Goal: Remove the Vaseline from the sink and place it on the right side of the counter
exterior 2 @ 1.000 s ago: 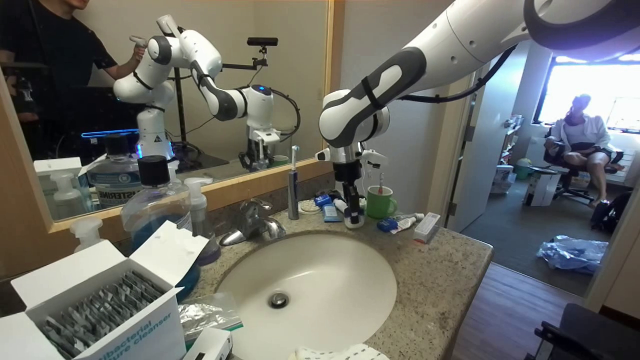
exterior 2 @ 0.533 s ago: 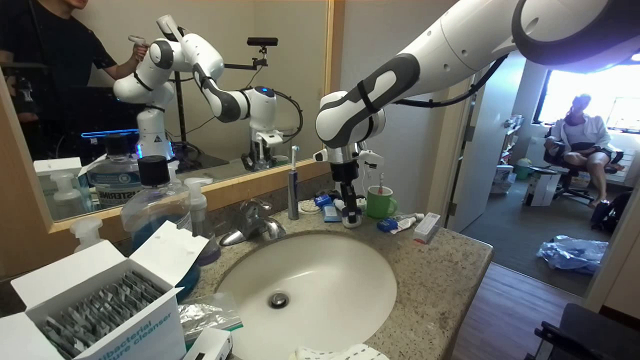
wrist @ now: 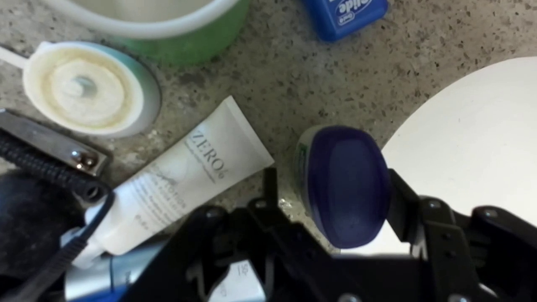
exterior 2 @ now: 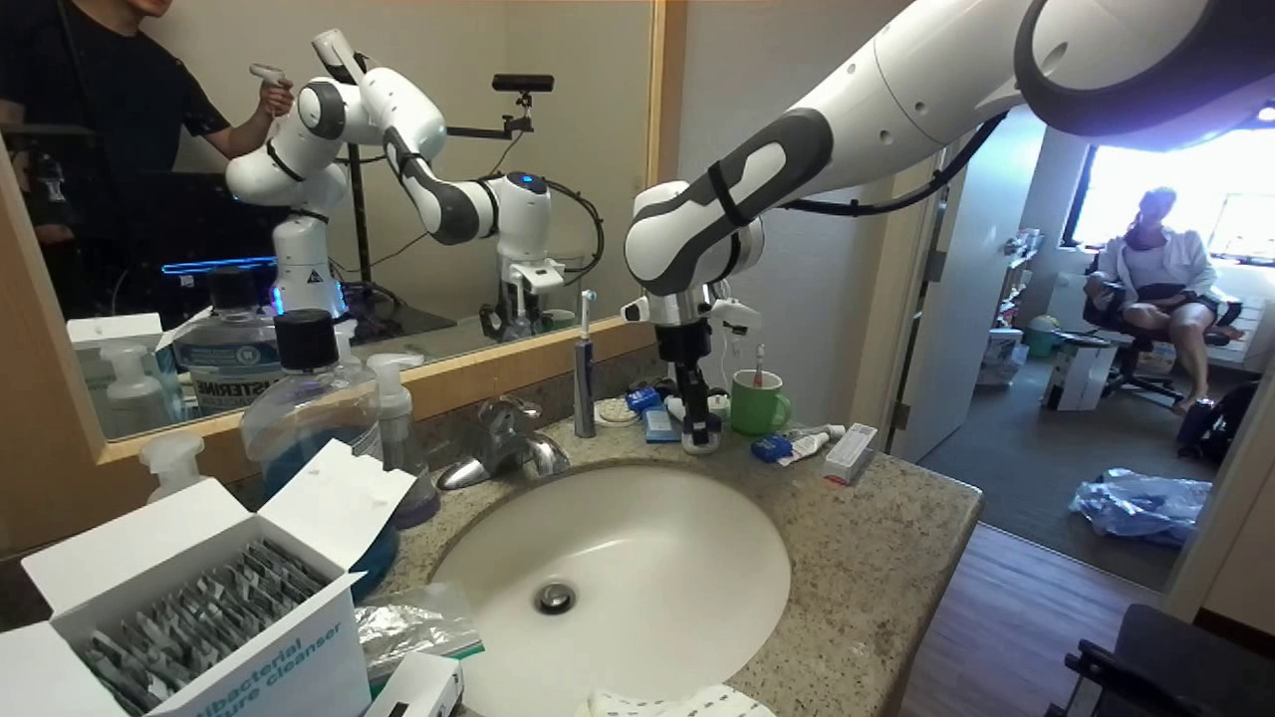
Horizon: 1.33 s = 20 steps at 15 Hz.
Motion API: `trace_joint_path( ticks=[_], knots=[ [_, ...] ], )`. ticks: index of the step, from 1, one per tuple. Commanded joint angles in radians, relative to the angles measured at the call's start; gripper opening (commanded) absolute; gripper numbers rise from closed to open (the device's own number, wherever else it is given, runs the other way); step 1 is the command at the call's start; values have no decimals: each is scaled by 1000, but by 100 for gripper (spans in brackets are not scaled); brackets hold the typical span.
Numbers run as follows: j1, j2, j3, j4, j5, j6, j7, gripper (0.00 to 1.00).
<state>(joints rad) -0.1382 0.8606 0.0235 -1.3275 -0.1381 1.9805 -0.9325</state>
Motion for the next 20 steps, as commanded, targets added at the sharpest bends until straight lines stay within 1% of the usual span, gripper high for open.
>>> trace_joint_path(
  ticks=[1,2,4,8,11,15,19,20],
  knots=[
    [20,-3,-12,12,-18,-22,42,92],
    [22,-8,-12,7,-18,-18,43,96],
    [25,-20,-10,-5,-19,-10,49,100],
    [33,-55,-3,-39,-25,23,45,100],
    [52,-99,-1,-87,-46,75,42,100],
    [95,-173,-3,-206,-113,171,45,100],
    [141,-248,-8,-373,-201,270,74,100],
    [151,-272,-11,-429,-231,304,86,100]
  ],
)
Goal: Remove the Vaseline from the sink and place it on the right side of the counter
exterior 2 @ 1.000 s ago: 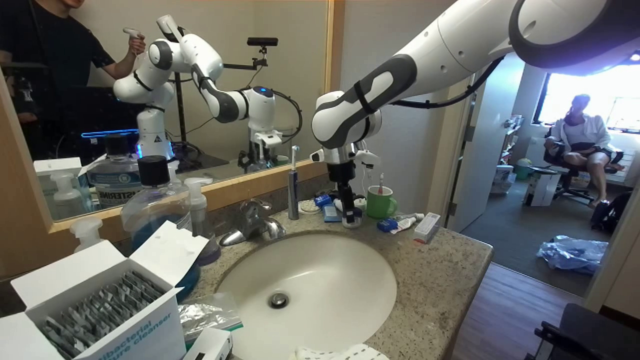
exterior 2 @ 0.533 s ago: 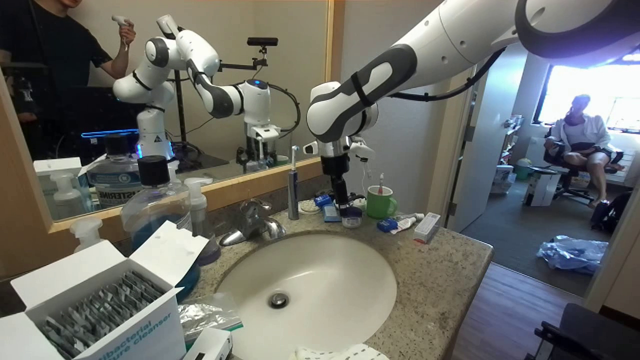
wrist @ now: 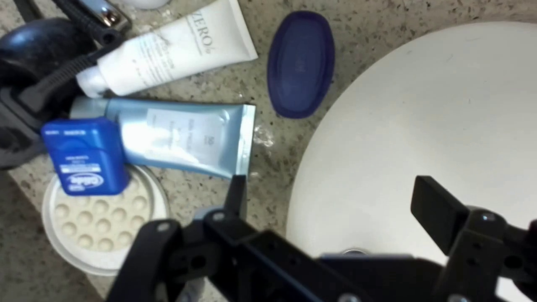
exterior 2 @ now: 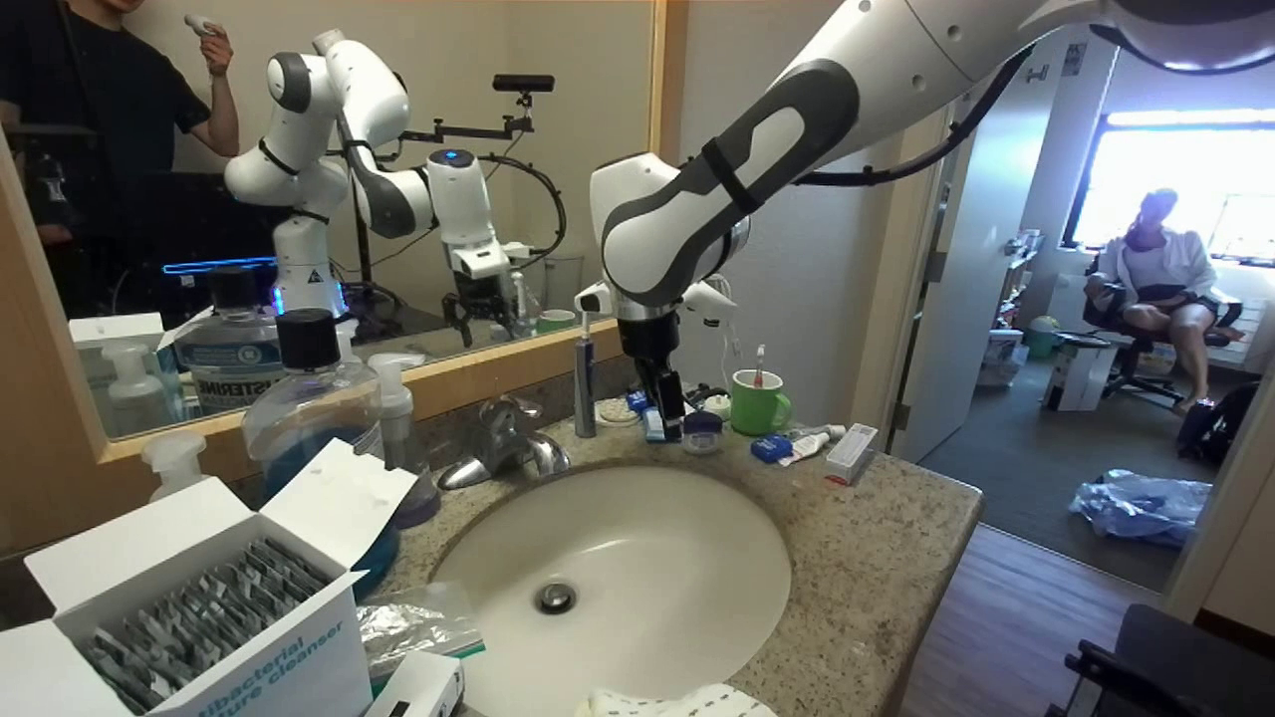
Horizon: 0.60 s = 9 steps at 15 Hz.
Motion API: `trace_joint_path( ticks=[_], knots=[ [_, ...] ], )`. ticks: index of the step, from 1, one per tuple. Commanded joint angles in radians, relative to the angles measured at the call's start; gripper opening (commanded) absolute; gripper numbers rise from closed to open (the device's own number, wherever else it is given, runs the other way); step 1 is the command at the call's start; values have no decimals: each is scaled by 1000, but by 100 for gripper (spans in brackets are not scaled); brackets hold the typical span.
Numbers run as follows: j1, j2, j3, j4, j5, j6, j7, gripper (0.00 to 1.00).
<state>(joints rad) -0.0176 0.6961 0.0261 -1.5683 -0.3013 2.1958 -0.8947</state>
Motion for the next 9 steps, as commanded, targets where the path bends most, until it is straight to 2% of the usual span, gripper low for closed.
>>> trace_joint_path(
  ticks=[1,6,9],
  knots=[
    [43,-127,-15,-236,-99,116,57,100],
    [103,-216,-38,-483,-302,270,185,100],
    [131,-262,-42,-586,-431,307,299,100]
  ],
)
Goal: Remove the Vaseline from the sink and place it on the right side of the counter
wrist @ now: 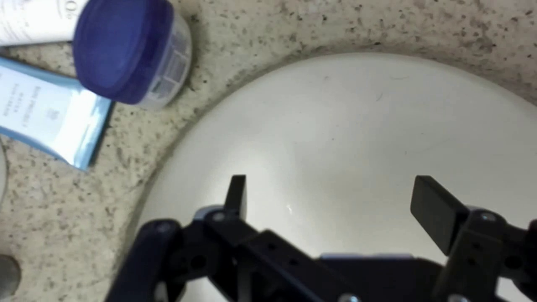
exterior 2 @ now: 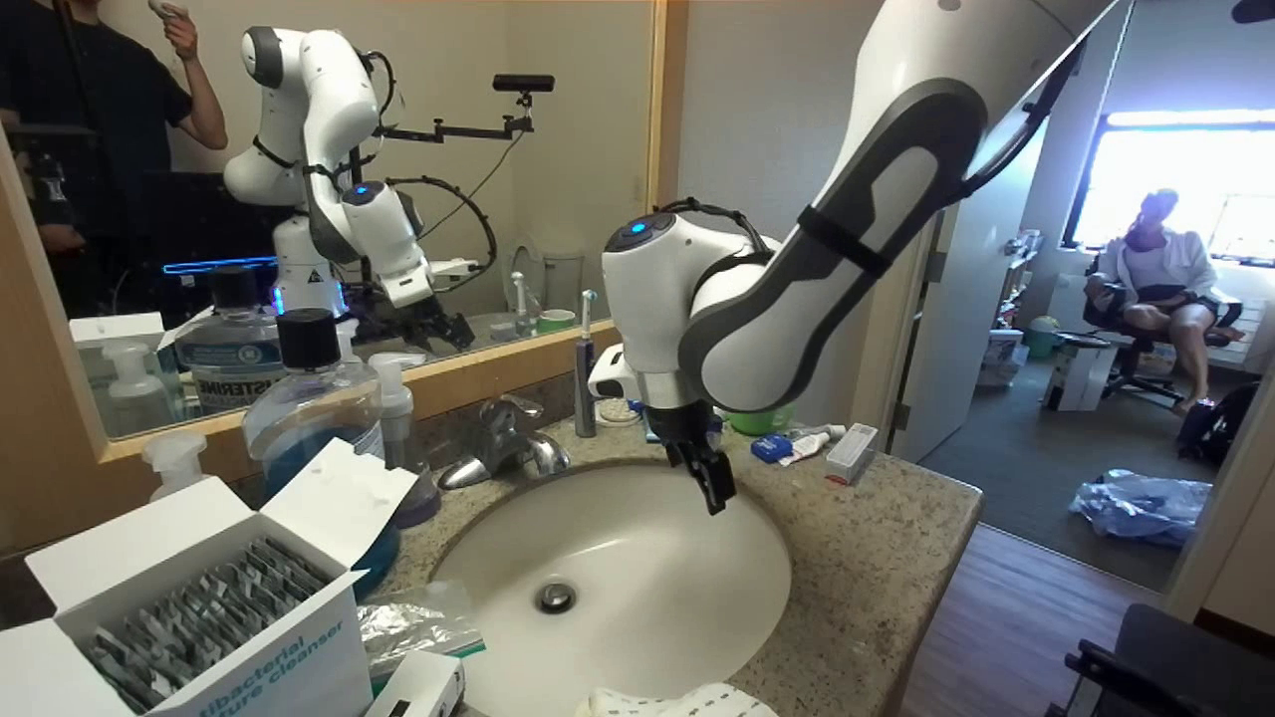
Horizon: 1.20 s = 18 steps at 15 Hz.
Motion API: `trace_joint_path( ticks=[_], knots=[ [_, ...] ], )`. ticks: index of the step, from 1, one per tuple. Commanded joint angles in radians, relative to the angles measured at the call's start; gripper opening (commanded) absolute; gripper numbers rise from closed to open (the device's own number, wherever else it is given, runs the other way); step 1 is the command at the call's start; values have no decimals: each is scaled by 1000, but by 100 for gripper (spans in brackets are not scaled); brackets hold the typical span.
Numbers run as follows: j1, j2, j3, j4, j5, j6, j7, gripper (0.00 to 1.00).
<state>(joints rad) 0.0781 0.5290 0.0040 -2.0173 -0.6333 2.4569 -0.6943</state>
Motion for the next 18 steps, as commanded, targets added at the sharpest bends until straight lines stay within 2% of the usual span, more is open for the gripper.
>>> trace_joint_path(
  ticks=[1,2,3,9,15,18],
  knots=[
    [38,-107,-16,-160,-138,48,135,100],
    [36,-120,-5,-178,-164,38,162,100],
    [3,-48,21,-97,-128,13,116,100],
    [-8,-57,34,-112,-129,18,113,100],
    [-60,-139,75,-220,-116,152,37,100],
    [-116,-171,117,-278,-29,219,-84,100]
  ],
)
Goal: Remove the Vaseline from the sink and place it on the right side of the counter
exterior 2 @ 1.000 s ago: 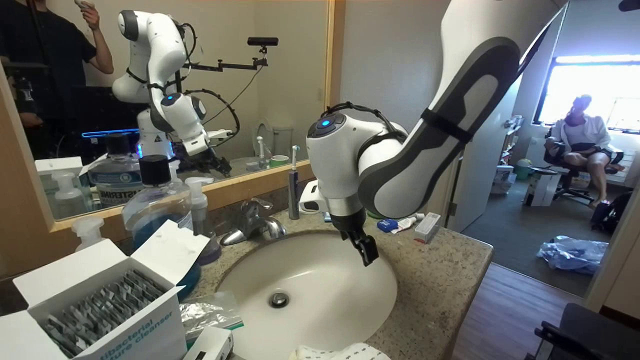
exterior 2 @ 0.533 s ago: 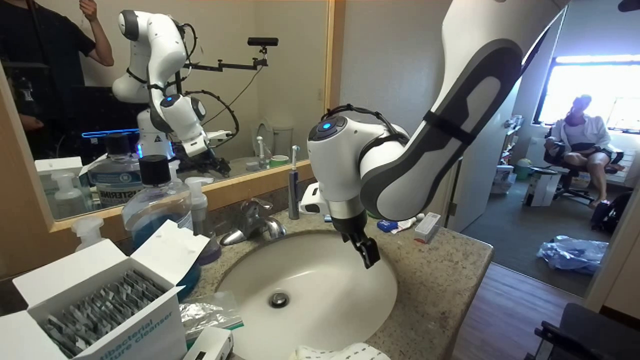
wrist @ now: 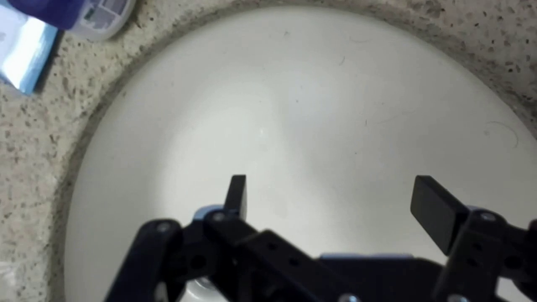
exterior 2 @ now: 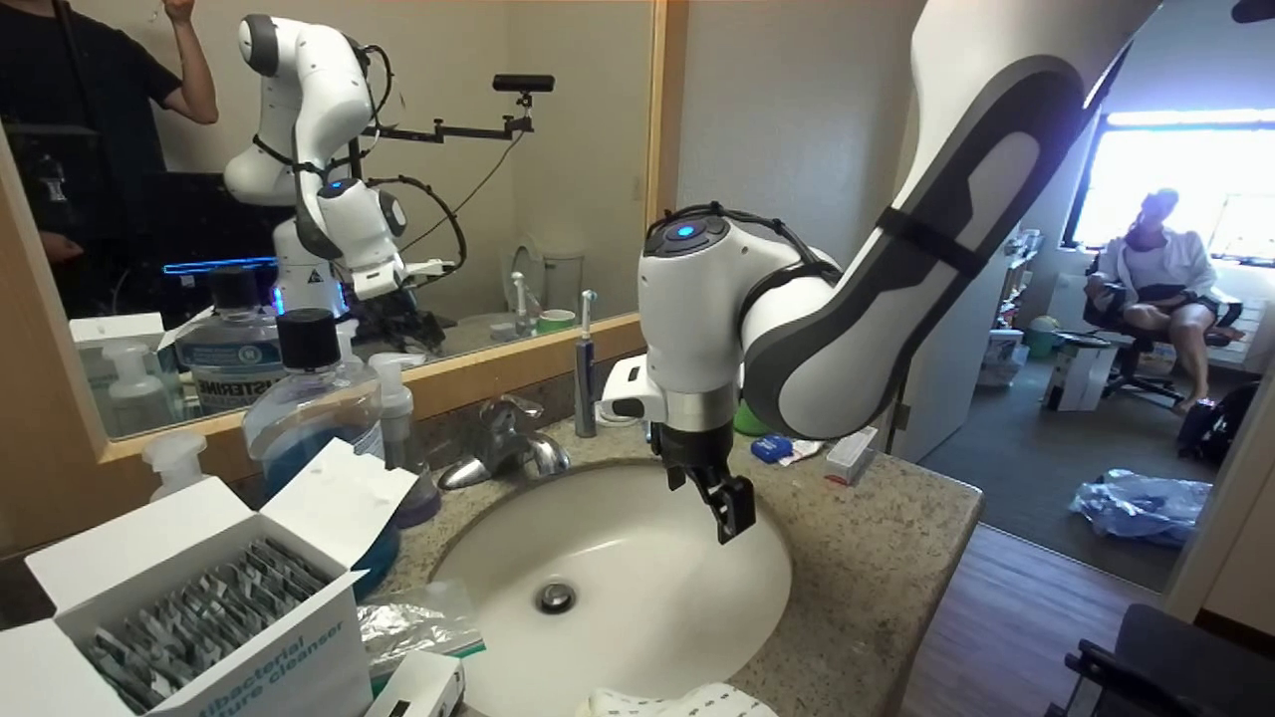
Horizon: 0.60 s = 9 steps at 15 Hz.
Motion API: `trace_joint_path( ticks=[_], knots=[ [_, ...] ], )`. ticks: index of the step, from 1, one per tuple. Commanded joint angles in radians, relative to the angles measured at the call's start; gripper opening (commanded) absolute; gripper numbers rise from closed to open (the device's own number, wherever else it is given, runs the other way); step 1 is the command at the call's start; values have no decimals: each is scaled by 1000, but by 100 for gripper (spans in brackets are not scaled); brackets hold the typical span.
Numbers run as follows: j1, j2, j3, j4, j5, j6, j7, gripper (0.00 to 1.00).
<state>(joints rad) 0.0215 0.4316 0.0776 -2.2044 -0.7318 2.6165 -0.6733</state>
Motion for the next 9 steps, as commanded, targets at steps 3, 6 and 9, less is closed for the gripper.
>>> trace_joint_path(
  ticks=[3,6,9],
  knots=[
    [-84,-102,64,-129,169,79,-218,100],
    [-41,-48,20,-75,149,57,-186,100],
    [-37,-41,18,-72,148,56,-185,100]
  ],
)
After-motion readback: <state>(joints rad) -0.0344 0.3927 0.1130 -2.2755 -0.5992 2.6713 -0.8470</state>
